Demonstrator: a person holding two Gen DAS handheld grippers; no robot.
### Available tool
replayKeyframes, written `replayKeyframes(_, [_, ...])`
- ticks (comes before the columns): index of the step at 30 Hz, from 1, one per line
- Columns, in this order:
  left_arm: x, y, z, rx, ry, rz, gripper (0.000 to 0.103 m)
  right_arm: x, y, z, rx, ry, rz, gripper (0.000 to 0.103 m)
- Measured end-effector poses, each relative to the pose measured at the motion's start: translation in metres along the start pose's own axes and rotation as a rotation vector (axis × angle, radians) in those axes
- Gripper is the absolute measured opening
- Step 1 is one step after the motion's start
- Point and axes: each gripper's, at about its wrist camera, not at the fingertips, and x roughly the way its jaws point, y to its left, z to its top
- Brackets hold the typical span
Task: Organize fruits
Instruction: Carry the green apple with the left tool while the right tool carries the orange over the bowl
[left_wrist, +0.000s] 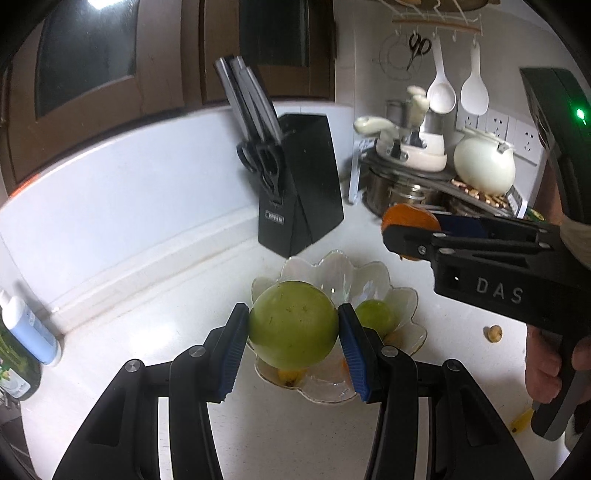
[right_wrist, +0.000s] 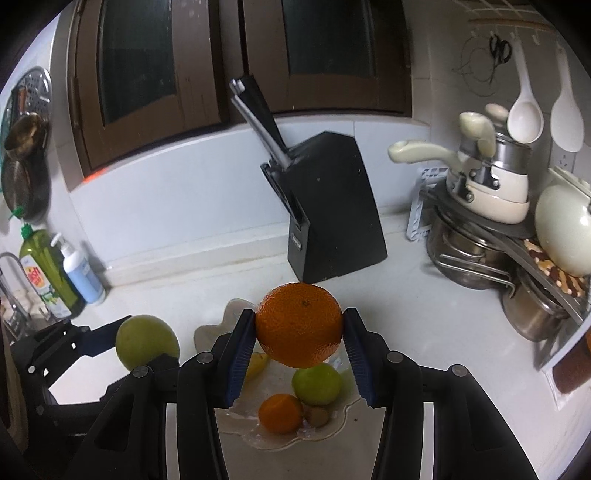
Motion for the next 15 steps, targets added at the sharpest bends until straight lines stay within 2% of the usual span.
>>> replayKeyframes(15, [0.05, -0.008, -0.013, 0.008, 0.143, -0.074, 0.048, 0.069, -0.01, -0.006, -0.009, 0.191, 0.062, 0.049])
